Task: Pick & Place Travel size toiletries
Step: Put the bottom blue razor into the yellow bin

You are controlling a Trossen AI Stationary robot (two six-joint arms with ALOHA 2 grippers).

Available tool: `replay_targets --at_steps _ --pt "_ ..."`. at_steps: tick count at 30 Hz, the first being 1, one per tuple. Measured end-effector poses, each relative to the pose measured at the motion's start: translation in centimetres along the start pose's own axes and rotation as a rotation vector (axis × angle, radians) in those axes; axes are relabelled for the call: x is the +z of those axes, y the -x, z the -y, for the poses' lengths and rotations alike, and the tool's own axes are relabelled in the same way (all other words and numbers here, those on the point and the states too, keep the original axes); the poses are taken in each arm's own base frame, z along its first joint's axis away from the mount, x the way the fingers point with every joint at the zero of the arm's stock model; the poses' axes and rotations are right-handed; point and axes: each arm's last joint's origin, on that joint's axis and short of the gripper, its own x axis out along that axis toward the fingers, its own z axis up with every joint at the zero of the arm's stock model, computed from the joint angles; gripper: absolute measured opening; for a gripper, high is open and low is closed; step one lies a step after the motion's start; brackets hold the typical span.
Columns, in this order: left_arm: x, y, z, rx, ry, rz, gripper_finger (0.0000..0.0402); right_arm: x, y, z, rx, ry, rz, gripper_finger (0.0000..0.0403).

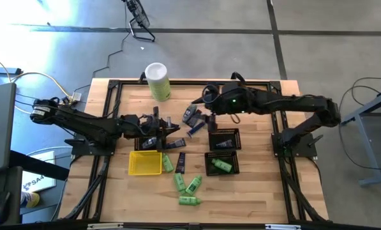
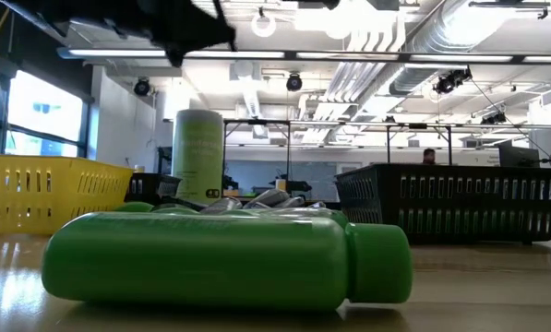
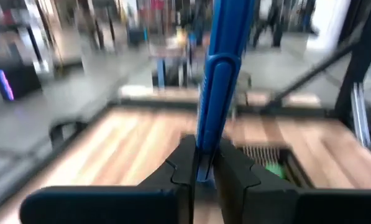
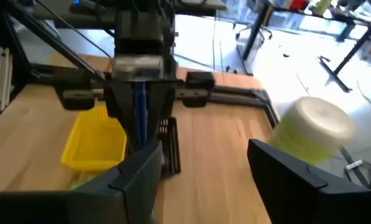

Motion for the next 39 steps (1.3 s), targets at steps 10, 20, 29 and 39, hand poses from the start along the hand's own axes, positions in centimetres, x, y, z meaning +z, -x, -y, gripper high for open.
replay_targets --at_steps 10,20,29,39 --pt "0.6 2.3 -0.3 -0.034 0.132 -0.483 0.0030 -1.2 0.2 0.1 0.006 -0.049 -0.125 0.0164" --pt "-1.3 4.1 -0.2 0.026 0.337 -0.806 0.0031 -1.7 -0.9 0.2 0.007 -0.044 -0.146 0.0114" --pt "-2.0 5.9 2.6 -0.095 0.444 -0.969 0.0033 -1.7 -0.9 0.2 0.007 -0.032 -0.143 0.0092" --pt "-4.3 6.6 5.6 -0.061 0.397 -1.149 0.0033 -1.5 -1.0 0.2 0.002 -0.033 -0.121 0.0088"
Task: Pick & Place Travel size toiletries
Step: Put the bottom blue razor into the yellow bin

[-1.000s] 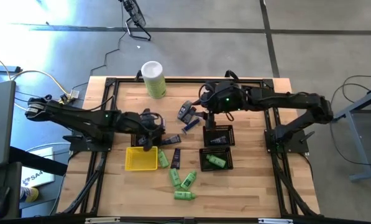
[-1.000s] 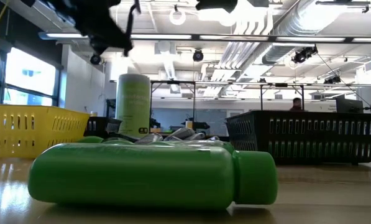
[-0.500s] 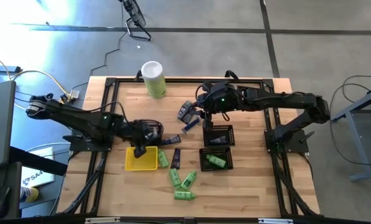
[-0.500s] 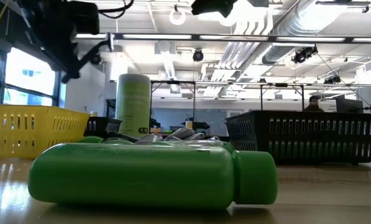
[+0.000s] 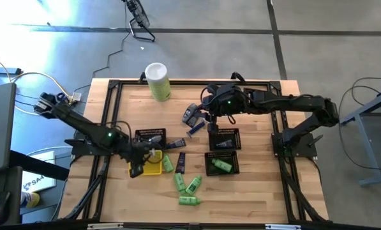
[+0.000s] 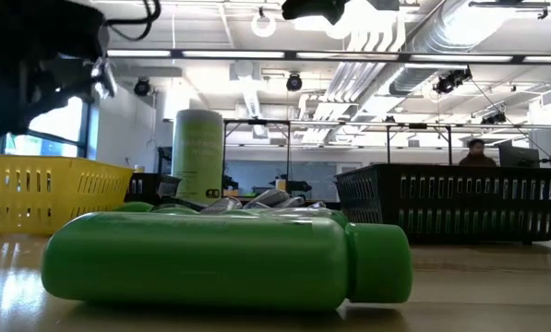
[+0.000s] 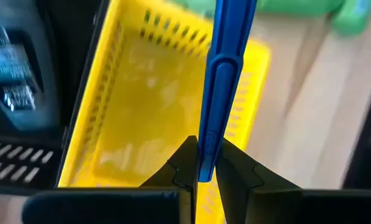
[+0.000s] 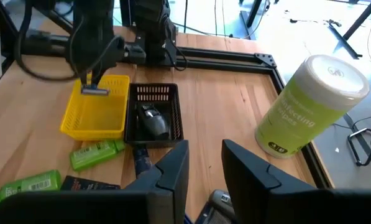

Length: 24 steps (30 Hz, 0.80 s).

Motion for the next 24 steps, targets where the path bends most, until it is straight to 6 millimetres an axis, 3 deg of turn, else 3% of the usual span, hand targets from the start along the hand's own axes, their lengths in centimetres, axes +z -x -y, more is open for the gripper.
replay_targets --at_steps 12,20,24 --pt "-0.6 -3.8 0.3 0.124 -0.024 -0.167 0.0033 0.1 0.0 0.0 -0.002 0.007 0.014 0.0086" --pt "-0.6 -4.3 0.3 0.129 -0.022 -0.191 0.0035 0.1 0.0 0.0 -0.002 0.007 0.013 0.0085" --pt "-0.6 -4.3 0.3 0.133 -0.022 -0.187 0.0055 0.1 0.0 0.0 -0.002 0.007 0.013 0.0085"
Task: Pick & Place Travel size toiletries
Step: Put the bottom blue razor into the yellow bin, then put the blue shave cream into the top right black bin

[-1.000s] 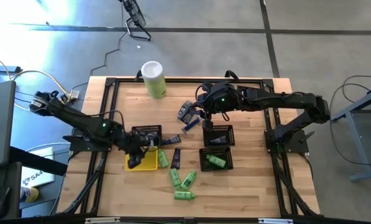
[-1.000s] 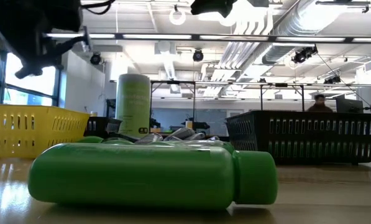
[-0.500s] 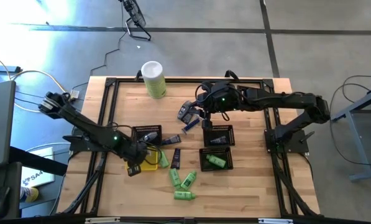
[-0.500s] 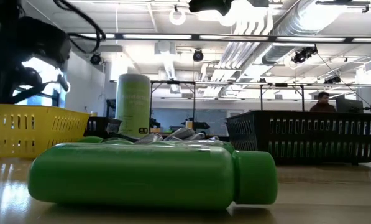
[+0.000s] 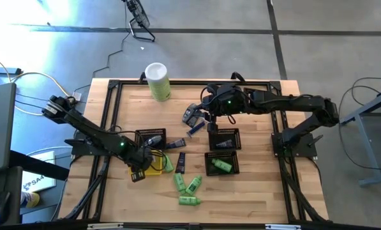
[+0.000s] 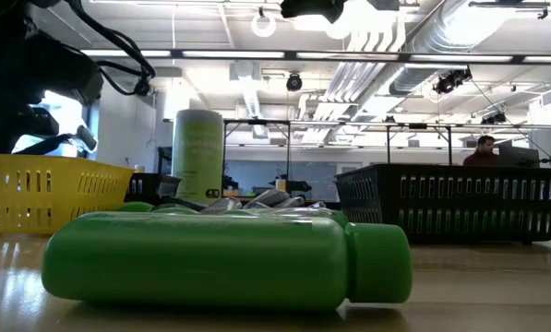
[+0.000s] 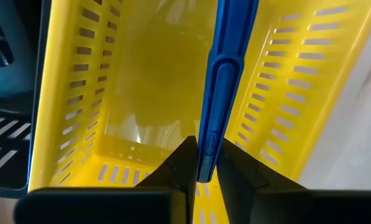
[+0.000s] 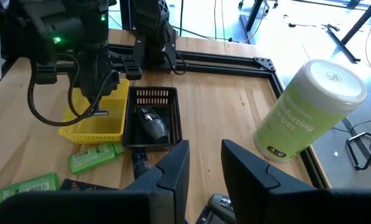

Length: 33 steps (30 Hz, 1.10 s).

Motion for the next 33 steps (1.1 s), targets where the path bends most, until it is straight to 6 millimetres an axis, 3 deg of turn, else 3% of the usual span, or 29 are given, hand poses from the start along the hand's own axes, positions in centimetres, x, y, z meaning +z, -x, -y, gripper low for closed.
replay_targets --at_steps 6,10,20,25,33 --pt "0.0 0.0 0.0 -0.001 0.000 -0.002 0.0121 0.0 0.0 0.0 0.000 0.000 0.000 0.0085" --pt "-0.1 0.0 0.1 -0.036 -0.022 -0.040 0.0137 0.0 0.0 0.0 0.000 0.000 -0.001 0.0085" --pt "-0.2 0.3 0.1 -0.074 -0.113 -0.058 0.0055 -0.5 0.0 -0.1 0.008 0.002 -0.052 0.0085" --pt "0.5 1.7 0.1 -0.108 -0.121 -0.071 0.0008 -0.6 0.0 -0.1 0.010 0.002 -0.065 0.0085" --pt "3.6 5.0 0.0 -0.156 -0.274 0.075 0.0002 -0.9 0.0 -0.1 0.013 0.003 -0.092 0.0085"
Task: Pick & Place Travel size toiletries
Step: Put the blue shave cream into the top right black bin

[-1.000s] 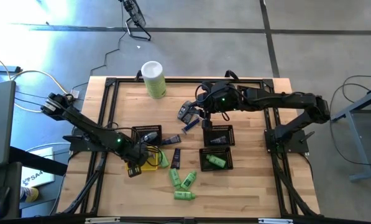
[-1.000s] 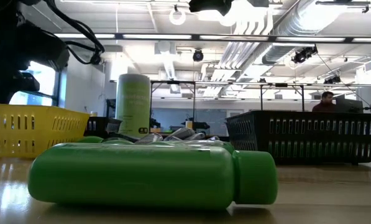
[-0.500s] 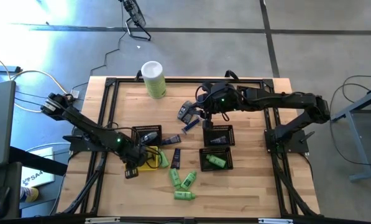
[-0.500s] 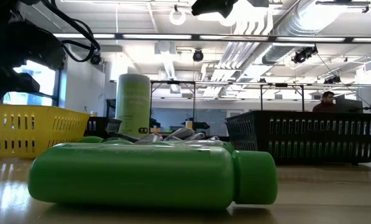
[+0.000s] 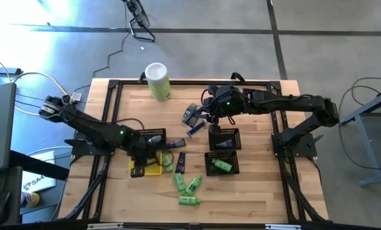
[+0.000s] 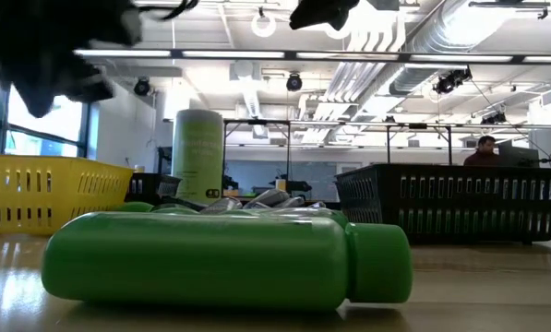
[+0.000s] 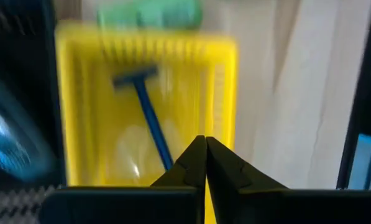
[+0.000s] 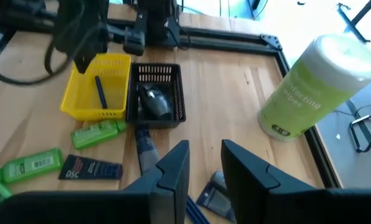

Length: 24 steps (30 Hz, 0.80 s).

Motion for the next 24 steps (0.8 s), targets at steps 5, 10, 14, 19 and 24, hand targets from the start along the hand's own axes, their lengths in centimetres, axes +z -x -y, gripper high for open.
replay_targets --at_steps 5,10,14,19,24 --pt "2.8 1.6 -0.3 -0.041 -0.135 0.197 0.0001 -0.4 0.0 -0.1 0.006 0.001 -0.041 0.0085" --pt "4.6 3.5 -0.7 -0.028 -0.236 0.305 0.0001 -0.9 0.1 -0.2 0.017 0.004 -0.098 0.0085" --pt "5.8 5.1 -1.3 -0.003 -0.252 0.368 0.0000 -1.3 0.1 -0.3 0.022 -0.003 -0.134 0.0085" --pt "7.0 6.6 -1.9 0.010 -0.234 0.461 0.0000 -1.3 0.1 -0.3 0.024 0.001 -0.138 0.0085" --pt "7.3 6.9 -2.0 0.004 -0.218 0.493 0.0000 -1.3 0.1 -0.3 0.024 0.003 -0.137 0.0085"
